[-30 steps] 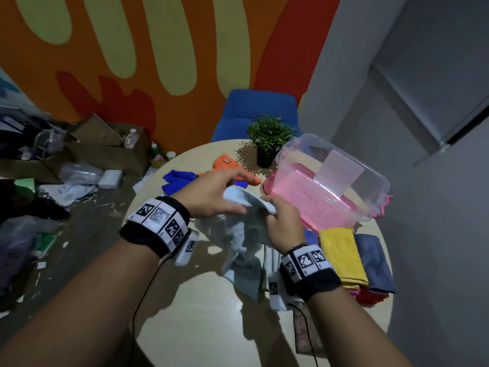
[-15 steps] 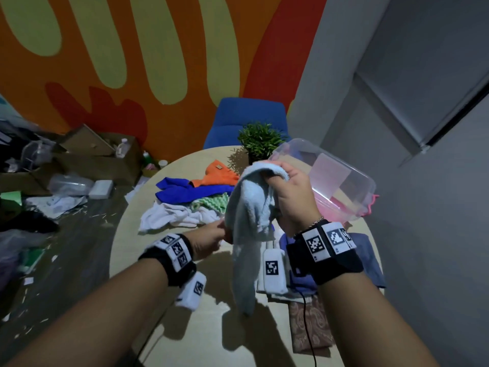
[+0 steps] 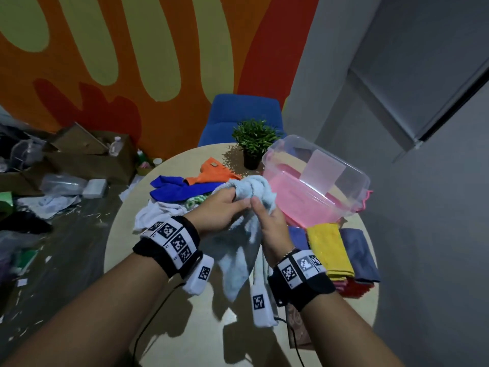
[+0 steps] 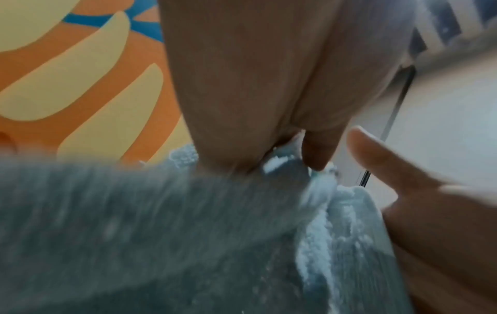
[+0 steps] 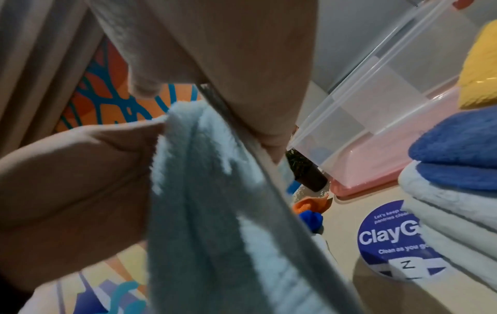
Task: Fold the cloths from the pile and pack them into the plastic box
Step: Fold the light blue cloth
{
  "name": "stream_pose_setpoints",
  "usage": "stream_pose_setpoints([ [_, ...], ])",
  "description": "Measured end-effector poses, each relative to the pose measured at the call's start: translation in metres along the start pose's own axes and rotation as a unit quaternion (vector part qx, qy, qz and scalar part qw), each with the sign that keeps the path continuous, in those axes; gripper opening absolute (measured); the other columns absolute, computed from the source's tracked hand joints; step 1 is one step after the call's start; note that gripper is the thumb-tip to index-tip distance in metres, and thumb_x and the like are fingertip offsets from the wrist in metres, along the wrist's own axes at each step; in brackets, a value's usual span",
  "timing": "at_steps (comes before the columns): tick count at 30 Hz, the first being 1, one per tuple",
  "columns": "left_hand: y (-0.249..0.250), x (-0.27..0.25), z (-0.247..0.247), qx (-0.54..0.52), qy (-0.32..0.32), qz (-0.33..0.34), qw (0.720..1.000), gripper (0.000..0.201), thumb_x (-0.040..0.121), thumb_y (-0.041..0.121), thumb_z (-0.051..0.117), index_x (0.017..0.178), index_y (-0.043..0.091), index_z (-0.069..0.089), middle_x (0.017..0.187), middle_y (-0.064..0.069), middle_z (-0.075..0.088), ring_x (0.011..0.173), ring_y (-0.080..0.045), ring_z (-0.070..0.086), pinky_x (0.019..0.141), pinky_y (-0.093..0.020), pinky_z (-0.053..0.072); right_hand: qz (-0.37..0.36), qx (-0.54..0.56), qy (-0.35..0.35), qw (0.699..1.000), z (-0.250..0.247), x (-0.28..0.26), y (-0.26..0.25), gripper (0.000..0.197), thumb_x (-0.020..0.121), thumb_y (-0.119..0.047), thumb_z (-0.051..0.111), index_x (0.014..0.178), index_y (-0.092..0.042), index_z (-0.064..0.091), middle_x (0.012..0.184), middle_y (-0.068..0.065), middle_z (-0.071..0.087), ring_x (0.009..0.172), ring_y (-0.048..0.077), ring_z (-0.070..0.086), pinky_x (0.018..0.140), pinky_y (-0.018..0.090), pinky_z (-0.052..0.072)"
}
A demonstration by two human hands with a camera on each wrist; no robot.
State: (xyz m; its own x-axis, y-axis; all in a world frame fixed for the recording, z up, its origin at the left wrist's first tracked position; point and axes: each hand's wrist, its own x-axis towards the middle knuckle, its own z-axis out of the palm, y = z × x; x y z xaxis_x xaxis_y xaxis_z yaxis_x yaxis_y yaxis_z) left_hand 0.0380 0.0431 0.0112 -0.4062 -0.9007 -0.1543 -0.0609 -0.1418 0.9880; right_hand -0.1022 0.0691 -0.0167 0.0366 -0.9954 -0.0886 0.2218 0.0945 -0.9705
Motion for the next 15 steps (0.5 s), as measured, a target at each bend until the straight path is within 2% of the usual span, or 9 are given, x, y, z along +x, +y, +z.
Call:
stream_pose_setpoints([
  [1,0.002,-0.002,-0.001,0.029,0.004,0.0,1.0,0.023,0.105,0.014,0.047,0.117,0.008,0.066,0.104,-0.005,0.075,0.098,-0.016,0.071,0.088,-0.036,0.054,-0.015,-0.014,0.027,0.999,0.0,0.003,-0.005,0.031,0.094,-0.031,0.065,0.119,-0.012,0.066,0.114,0.008,0.072,0.11,0.024,0.068,0.092,0.033,0.054],
  [2,0.0,-0.001,-0.006,0.035,0.02,-0.003,0.999,0.025,0.106,0.015,0.046,0.116,0.006,0.067,0.105,-0.008,0.076,0.1,-0.021,0.071,0.09,-0.04,0.055,-0.021,-0.05,0.063,0.997,-0.002,0.005,-0.011,0.017,0.098,-0.024,0.061,0.11,-0.015,0.069,0.105,0.002,0.075,0.101,0.019,0.07,0.083,0.025,0.055],
  [4,-0.004,-0.003,-0.016,0.014,0.074,-0.005,0.997,0.031,0.106,0.023,0.046,0.115,0.003,0.068,0.108,-0.017,0.074,0.105,-0.03,0.07,0.097,-0.05,0.053,-0.024,-0.113,0.112,0.987,-0.01,0.009,-0.016,0.016,0.099,-0.02,0.057,0.096,-0.02,0.073,0.09,-0.006,0.076,0.087,0.013,0.071,0.069,0.021,0.054],
  [7,-0.008,-0.004,-0.033,-0.021,0.192,0.002,0.981,0.037,0.101,0.038,0.053,0.104,0.007,0.072,0.101,-0.017,0.075,0.099,-0.028,0.071,0.095,-0.058,0.053,-0.039,-0.173,0.149,0.973,-0.025,0.014,-0.021,0.023,0.099,-0.024,0.057,0.086,-0.021,0.075,0.084,-0.005,0.075,0.08,0.013,0.069,0.074,0.032,0.055],
  [9,-0.009,-0.005,-0.043,-0.057,0.257,0.011,0.965,0.031,0.103,0.033,0.053,0.105,0.007,0.071,0.1,-0.011,0.077,0.099,-0.031,0.072,0.092,-0.055,0.055,-0.063,-0.203,0.165,0.963,-0.036,0.019,-0.023,0.021,0.097,-0.022,0.059,0.084,-0.019,0.075,0.079,-0.006,0.073,0.073,0.007,0.064,0.074,0.029,0.052],
  [11,-0.009,-0.008,-0.051,-0.141,0.241,0.039,0.96,0.024,0.103,0.018,0.054,0.122,0.008,0.064,0.113,-0.012,0.074,0.109,-0.032,0.069,0.094,-0.051,0.055,-0.07,-0.212,0.182,0.958,-0.045,0.024,-0.026,0.018,0.094,-0.028,0.062,0.089,-0.018,0.076,0.081,-0.006,0.073,0.075,0.004,0.066,0.076,0.028,0.054],
  [13,-0.009,-0.012,-0.058,-0.183,0.177,0.055,0.965,0.039,0.098,-0.001,0.055,0.136,0.007,0.052,0.127,-0.014,0.067,0.117,-0.031,0.065,0.094,-0.048,0.055,-0.07,-0.204,0.206,0.954,-0.056,0.03,-0.03,0.03,0.086,-0.047,0.061,0.086,-0.019,0.072,0.083,-0.003,0.074,0.081,0.018,0.069,0.079,0.038,0.056],
  [14,-0.008,-0.012,-0.061,-0.181,0.156,0.057,0.969,0.043,0.095,-0.006,0.055,0.137,0.005,0.051,0.129,-0.016,0.065,0.117,-0.031,0.064,0.094,-0.047,0.055,-0.062,-0.194,0.214,0.955,-0.059,0.03,-0.034,0.04,0.083,-0.054,0.061,0.082,-0.015,0.069,0.079,-0.003,0.072,0.077,0.022,0.067,0.076,0.039,0.054],
  [15,-0.006,-0.013,-0.063,-0.17,0.157,0.058,0.971,0.04,0.095,-0.007,0.055,0.134,0.001,0.053,0.128,-0.018,0.066,0.117,-0.032,0.064,0.094,-0.044,0.056,-0.052,-0.174,0.216,0.959,-0.061,0.032,-0.037,0.044,0.083,-0.053,0.061,0.073,-0.01,0.065,0.073,-0.002,0.067,0.071,0.02,0.061,0.071,0.037,0.05],
])
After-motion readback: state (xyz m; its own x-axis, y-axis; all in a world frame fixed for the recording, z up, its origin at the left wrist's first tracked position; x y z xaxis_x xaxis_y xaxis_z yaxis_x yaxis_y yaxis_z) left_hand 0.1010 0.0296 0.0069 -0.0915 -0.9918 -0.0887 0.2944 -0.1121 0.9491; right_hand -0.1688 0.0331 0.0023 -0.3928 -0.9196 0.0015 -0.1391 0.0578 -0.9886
